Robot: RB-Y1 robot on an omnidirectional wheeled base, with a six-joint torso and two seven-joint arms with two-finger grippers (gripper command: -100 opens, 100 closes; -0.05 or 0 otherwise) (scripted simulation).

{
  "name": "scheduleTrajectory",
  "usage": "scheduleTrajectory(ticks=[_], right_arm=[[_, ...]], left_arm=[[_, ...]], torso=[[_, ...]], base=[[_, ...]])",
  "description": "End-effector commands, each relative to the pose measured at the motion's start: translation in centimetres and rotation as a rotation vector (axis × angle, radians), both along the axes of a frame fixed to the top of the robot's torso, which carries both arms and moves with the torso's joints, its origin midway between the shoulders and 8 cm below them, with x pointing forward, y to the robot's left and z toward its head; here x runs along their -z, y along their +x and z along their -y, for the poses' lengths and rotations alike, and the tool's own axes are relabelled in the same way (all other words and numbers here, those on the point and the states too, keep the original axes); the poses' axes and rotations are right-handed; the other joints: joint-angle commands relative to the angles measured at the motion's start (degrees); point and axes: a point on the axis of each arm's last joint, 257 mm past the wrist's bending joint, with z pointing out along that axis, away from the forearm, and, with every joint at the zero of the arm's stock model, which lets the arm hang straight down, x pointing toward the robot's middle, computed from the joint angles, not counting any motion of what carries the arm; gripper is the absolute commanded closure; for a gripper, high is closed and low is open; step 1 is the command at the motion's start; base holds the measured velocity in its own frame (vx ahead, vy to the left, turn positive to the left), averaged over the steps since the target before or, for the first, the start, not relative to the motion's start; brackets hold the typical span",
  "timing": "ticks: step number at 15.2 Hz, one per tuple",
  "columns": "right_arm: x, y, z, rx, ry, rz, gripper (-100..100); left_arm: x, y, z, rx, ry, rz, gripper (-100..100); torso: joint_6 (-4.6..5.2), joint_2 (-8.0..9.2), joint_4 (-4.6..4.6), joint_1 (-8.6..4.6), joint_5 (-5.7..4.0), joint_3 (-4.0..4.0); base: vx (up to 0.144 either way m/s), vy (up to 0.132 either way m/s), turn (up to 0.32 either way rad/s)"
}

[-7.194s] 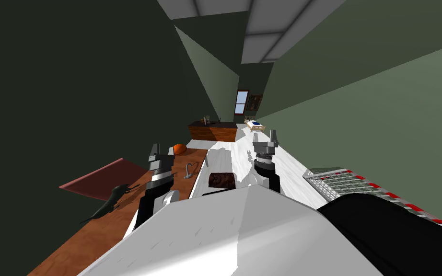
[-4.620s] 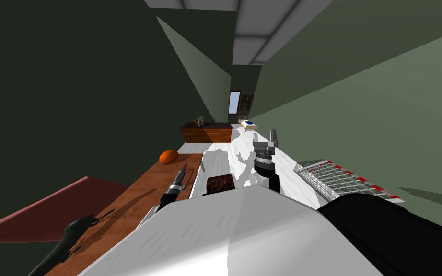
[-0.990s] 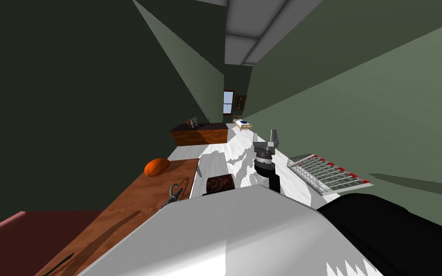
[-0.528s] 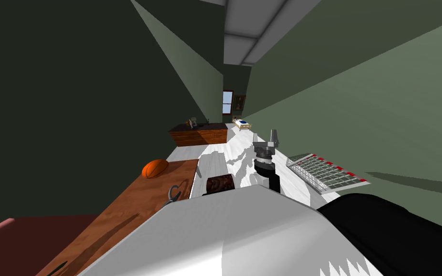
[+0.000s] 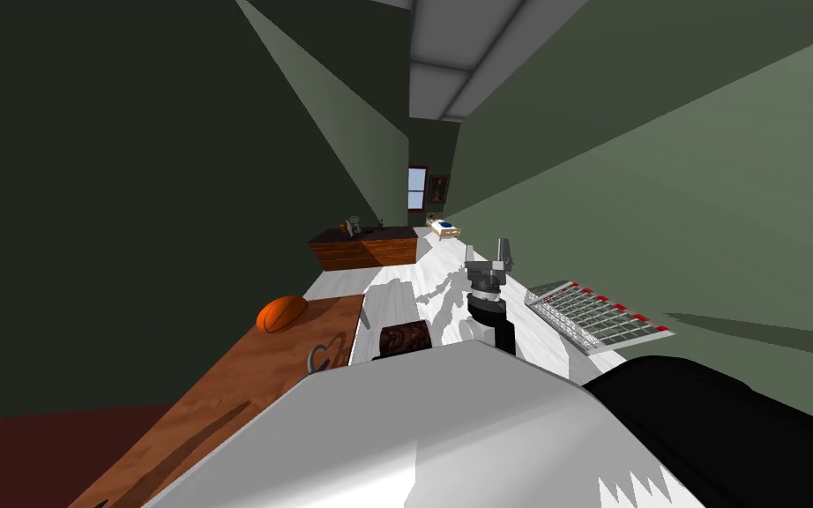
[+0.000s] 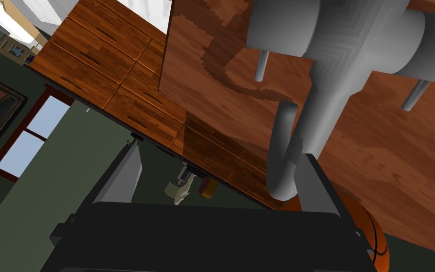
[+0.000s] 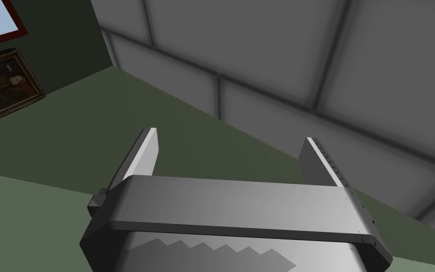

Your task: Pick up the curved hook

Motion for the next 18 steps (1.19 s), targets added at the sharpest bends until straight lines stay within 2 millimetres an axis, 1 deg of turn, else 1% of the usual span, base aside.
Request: scheduleTrajectory(ticks=[1, 2, 4, 5, 8, 9, 11, 12, 15, 16, 18], right_arm=[[0.0, 0.0, 0.0, 0.000, 0.000, 0.000, 0], [0.0, 0.0, 0.0, 0.000, 0.000, 0.000, 0], [0.0, 0.0, 0.0, 0.000, 0.000, 0.000, 0], [0.0, 0.0, 0.0, 0.000, 0.000, 0.000, 0], [0.0, 0.0, 0.0, 0.000, 0.000, 0.000, 0], [0.0, 0.0, 0.0, 0.000, 0.000, 0.000, 0], [0.0, 0.0, 0.0, 0.000, 0.000, 0.000, 0], [0.0, 0.0, 0.0, 0.000, 0.000, 0.000, 0], [0.0, 0.0, 0.0, 0.000, 0.000, 0.000, 0], [0.0, 0.0, 0.0, 0.000, 0.000, 0.000, 0], [0.0, 0.0, 0.0, 0.000, 0.000, 0.000, 0]], left_arm=[[0.2, -0.2, -0.1, 0.000, 0.003, -0.006, -100], [0.6, -1.2, -0.8, 0.006, 0.021, -0.032, -100], [0.6, -1.2, -0.8, 0.006, 0.021, -0.032, -100], [1.0, -2.0, -1.4, 0.010, 0.037, -0.055, -100], [1.0, -2.0, -1.4, 0.010, 0.037, -0.055, -100], [1.3, -2.8, -2.0, 0.015, 0.051, -0.074, -100], [1.3, -2.8, -2.0, 0.015, 0.051, -0.074, -100], [1.5, -3.4, -2.5, 0.018, 0.063, -0.091, -100], [1.5, -3.4, -2.5, 0.018, 0.063, -0.091, -100], [1.7, -3.9, -2.9, 0.021, 0.072, -0.105, -100], [1.8, -4.3, -3.2, 0.023, 0.079, -0.115, -100]], torso=[[0.00, 0.00, 0.00, 0.00, 0.00, 0.00], [0.00, 0.02, 0.00, -0.03, 0.00, 0.01], [-0.01, 0.02, 0.00, -0.01, -0.01, 0.01], [0.00, 0.02, 0.00, -0.03, -0.01, 0.01], [0.00, 0.03, 0.01, -0.04, -0.01, 0.02], [0.00, 0.03, 0.01, -0.05, -0.01, 0.02], [0.00, 0.03, 0.01, -0.04, -0.01, 0.02], [-0.01, 0.03, 0.01, -0.05, -0.01, 0.02], [0.00, 0.03, 0.01, -0.05, -0.01, 0.02], [0.00, 0.03, 0.01, -0.05, -0.01, 0.02], [0.00, 0.03, 0.01, -0.03, -0.01, 0.02]], base=[[0.015, 0.001, -0.005], [0.023, 0.009, -0.026], [0.018, 0.007, -0.018], [0.021, 0.001, 0.000], [0.017, 0.003, 0.000], [0.016, 0.005, -0.001], [0.017, 0.003, 0.000], [0.020, 0.005, -0.002], [0.016, 0.002, 0.000], [0.014, 0.006, -0.001], [0.019, 0.006, 0.000]])
